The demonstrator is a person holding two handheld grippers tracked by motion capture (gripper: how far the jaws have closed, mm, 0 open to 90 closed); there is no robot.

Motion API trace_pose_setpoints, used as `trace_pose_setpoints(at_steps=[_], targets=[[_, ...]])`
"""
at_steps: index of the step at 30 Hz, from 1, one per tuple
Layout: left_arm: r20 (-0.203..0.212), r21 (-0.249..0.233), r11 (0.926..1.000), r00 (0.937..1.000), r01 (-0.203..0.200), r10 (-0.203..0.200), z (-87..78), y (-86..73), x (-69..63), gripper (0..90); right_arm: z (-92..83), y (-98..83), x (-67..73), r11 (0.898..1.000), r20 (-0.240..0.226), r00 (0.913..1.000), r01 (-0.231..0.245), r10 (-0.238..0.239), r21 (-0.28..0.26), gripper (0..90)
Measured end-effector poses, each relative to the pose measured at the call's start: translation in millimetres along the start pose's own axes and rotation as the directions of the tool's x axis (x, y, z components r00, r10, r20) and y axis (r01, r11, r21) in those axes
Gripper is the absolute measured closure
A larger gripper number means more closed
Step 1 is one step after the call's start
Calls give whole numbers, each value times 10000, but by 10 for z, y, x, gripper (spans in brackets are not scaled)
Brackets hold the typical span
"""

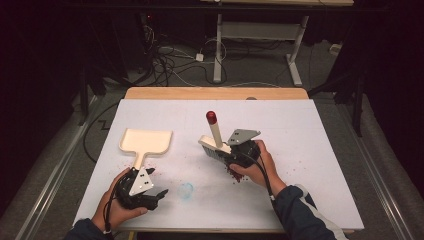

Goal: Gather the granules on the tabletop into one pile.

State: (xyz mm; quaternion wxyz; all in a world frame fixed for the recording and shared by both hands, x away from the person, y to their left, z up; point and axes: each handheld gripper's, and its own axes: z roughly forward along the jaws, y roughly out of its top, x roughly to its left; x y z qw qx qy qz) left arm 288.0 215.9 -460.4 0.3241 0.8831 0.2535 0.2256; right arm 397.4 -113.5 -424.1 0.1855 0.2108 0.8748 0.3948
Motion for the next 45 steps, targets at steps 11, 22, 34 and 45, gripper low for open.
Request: trace_pose_setpoints(at_steps=[11, 22, 34, 45], targets=[[31, 75, 9999, 10000, -73, 73, -4, 6, -11, 205, -436, -184, -82, 9998, 191, 9997, -178, 175, 126, 672], [-18, 14, 9999, 9999, -102, 102, -34, -3, -10, 205, -923, -335, -142, 9876, 1151, 9886, -809, 967, -1345, 671], [22, -16, 9998, 9998, -189, 189, -28, 17, -38, 205, -734, -804, -172, 9715, 2869, 9281, -2282, 2371, -646, 671], [132, -70, 9997, 9997, -226, 227, -29, 26, -44, 205, -713, -708, 241, 9454, 3799, 8752, -3259, 2994, 57, 669]])
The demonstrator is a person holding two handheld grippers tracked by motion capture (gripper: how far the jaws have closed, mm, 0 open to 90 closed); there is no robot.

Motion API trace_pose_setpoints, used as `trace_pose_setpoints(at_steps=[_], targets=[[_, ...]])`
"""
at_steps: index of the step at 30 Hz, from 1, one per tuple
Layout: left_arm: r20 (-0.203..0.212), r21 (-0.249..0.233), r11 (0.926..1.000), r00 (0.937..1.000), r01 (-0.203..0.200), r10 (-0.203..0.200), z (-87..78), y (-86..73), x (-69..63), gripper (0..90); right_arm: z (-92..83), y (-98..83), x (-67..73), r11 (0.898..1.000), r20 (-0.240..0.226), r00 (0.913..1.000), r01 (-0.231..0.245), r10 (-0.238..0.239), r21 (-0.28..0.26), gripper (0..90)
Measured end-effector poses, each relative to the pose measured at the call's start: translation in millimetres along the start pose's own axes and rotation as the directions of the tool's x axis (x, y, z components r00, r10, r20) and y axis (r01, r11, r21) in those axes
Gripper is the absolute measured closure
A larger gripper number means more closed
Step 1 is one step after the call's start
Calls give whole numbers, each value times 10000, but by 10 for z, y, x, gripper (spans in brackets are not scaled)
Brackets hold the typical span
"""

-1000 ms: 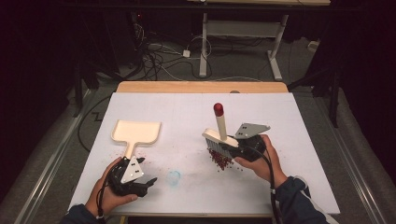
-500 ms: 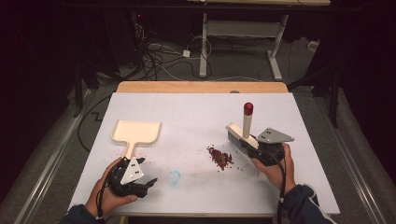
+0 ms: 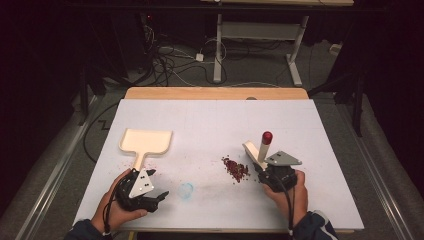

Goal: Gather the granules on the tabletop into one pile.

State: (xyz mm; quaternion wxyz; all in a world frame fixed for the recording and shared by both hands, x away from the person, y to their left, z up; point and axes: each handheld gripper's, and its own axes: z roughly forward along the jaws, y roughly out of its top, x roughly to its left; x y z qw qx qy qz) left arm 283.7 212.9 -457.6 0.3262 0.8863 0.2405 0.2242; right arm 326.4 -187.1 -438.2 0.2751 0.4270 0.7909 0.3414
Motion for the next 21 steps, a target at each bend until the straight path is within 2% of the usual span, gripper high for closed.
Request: trace_pose_setpoints(at_steps=[4, 10, 13, 15, 21], targets=[[101, -72, 10000, 9999, 54, -53, -3, 13, -9, 204, 80, 81, 177, 9994, 206, 9993, -317, 320, -129, 670], [139, -76, 9999, 9999, 81, -80, -1, 9, -8, 205, 203, 168, 372, 9982, 441, 9982, -377, 397, -466, 670], [149, -80, 10000, 9999, 55, -54, -4, 8, -12, 205, 259, 210, 411, 9978, 658, 9972, -306, 345, -593, 670], [167, -37, 10000, 9999, 43, -42, 6, 9, -12, 205, 272, 238, 420, 9962, 567, 9964, -595, 631, -631, 671], [155, -26, 10000, 9999, 63, -63, 5, 6, -10, 205, 264, 270, 425, 9958, 420, 9979, -462, 496, -793, 671]])
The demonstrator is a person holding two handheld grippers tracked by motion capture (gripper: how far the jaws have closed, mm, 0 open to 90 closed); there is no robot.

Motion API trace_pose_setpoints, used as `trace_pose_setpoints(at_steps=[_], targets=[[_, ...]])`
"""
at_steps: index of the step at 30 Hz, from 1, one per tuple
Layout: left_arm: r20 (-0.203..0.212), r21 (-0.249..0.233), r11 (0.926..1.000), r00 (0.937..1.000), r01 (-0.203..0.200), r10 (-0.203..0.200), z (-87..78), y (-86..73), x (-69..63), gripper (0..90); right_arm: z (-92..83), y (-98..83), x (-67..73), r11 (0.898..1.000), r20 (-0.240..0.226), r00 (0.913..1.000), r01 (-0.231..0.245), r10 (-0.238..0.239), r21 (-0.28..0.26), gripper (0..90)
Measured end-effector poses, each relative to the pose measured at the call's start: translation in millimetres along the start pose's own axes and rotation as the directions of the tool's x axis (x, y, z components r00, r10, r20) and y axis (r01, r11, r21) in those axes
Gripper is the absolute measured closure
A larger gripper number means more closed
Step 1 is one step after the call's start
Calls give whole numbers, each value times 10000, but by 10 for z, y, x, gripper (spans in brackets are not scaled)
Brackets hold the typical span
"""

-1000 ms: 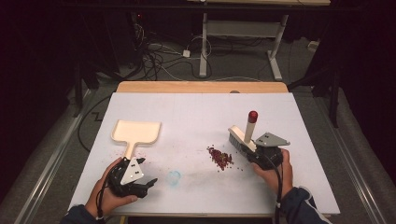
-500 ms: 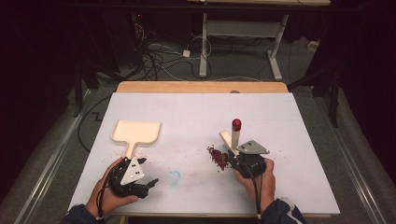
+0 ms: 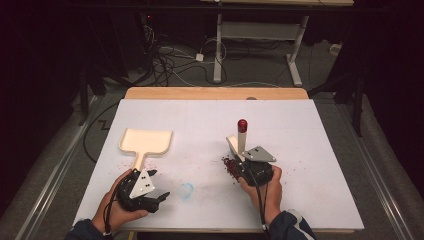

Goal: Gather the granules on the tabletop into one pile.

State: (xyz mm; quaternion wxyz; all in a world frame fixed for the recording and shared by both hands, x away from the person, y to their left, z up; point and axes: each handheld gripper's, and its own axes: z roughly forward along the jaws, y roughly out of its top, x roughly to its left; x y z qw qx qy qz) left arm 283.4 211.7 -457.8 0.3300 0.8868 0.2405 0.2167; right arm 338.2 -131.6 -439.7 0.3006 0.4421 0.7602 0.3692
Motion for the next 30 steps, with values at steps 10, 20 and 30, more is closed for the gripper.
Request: trace_pose_setpoints(at_steps=[10, 20, 30], targets=[[-189, -28, 10000, 9998, -42, 41, -14, -7, 17, 205, -331, 78, -314, 9881, -1485, 9856, 601, -812, -1417, 671], [-323, 48, 10000, 9995, 25, -23, -16, -13, 34, 205, -580, -124, -310, 9459, -6076, 7258, 2249, -3227, -2337, 671], [-264, 103, 9999, 9996, -27, 29, -2, -15, 31, 205, -312, -304, -290, 9250, -6945, 6168, 3128, -3704, -2156, 672]])
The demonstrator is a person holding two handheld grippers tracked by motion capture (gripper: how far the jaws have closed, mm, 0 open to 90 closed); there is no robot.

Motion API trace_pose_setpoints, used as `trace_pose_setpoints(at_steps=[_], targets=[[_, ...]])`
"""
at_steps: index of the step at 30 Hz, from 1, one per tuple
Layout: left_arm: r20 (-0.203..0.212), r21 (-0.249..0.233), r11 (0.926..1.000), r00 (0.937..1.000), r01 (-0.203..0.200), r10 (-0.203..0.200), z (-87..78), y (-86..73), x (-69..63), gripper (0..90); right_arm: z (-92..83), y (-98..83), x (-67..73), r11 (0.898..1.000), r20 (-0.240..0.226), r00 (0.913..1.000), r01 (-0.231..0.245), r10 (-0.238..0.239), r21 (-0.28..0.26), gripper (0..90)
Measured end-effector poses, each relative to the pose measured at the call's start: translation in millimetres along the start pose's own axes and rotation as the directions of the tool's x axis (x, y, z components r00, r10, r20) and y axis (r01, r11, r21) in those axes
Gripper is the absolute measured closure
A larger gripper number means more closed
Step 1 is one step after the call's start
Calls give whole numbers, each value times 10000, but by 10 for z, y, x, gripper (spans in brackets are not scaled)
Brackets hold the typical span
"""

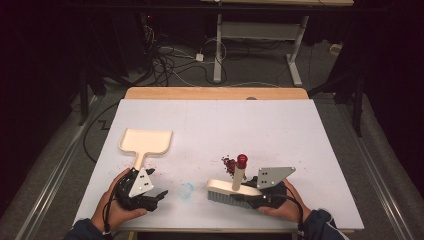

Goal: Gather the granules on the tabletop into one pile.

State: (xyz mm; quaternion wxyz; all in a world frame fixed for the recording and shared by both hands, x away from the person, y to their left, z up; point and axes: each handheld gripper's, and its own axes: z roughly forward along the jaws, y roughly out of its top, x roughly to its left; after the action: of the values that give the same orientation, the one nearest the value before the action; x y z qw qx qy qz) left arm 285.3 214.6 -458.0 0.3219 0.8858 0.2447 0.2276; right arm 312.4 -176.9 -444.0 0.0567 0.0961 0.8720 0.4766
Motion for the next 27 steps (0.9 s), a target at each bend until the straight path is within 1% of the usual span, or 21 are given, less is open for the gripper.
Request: trace_pose_setpoints(at_steps=[4, 6, 7, 8, 9, 10, 11, 13, 16, 18, 20, 22, 24, 27], targets=[[47, 33, 10000, 10000, -33, 32, 14, 0, 0, 205, 28, 20, -190, 9999, 112, 9998, 169, -169, -3, 672], [125, 70, 10000, 9999, 6, -7, 20, 1, -5, 205, 42, 45, -284, 9993, 327, 9988, 362, -362, 12, 673], [139, 71, 10000, 9999, -4, 3, 22, 2, -5, 205, 50, 59, -339, 9993, 397, 9985, 375, -375, 2, 673], [68, 65, 9999, 9999, -106, 105, 22, 6, -2, 205, 59, 71, -393, 9993, 435, 9984, 358, -355, -59, 673], [64, 68, 9999, 9999, -105, 105, 25, 7, -4, 204, 72, 82, -441, 9992, 531, 9978, 399, -395, -80, 673], [161, 104, 9999, 9999, -43, 41, 31, 6, -8, 205, 84, 90, -483, 9993, 624, 9974, 374, -370, -44, 673], [163, 115, 9999, 9999, -53, 51, 33, 7, -10, 205, 98, 95, -529, 9995, 529, 9982, 297, -288, -148, 673], [172, 117, 9999, 9998, -35, 33, 34, 4, -11, 205, 108, 104, -563, 9995, 457, 9987, 215, -203, -247, 673], [181, 109, 9999, 9998, -4, 2, 31, 0, -7, 205, 85, 155, -582, 9989, 559, 9978, 365, -348, -288, 672], [182, 99, 10000, 9998, 13, -14, 30, 1, -6, 205, 42, 214, -606, 9984, 688, 9971, 363, -334, -425, 672], [176, 111, 9999, 9998, 6, -8, 34, 4, -7, 205, 3, 275, -645, 9973, 918, 9950, 458, -405, -570, 672], [180, 137, 9999, 9998, -9, 6, 39, 6, -5, 205, -13, 328, -709, 9970, 1241, 9912, 544, -472, -552, 672], [194, 182, 9998, 9998, -28, 24, 45, 8, -1, 205, -7, 360, -804, 9971, 1563, 9863, 599, -520, -462, 672], [225, 206, 9998, 9997, -12, 7, 54, 9, 3, 205, 40, 355, -984, 9981, 2003, 9792, 431, -335, -440, 673]])
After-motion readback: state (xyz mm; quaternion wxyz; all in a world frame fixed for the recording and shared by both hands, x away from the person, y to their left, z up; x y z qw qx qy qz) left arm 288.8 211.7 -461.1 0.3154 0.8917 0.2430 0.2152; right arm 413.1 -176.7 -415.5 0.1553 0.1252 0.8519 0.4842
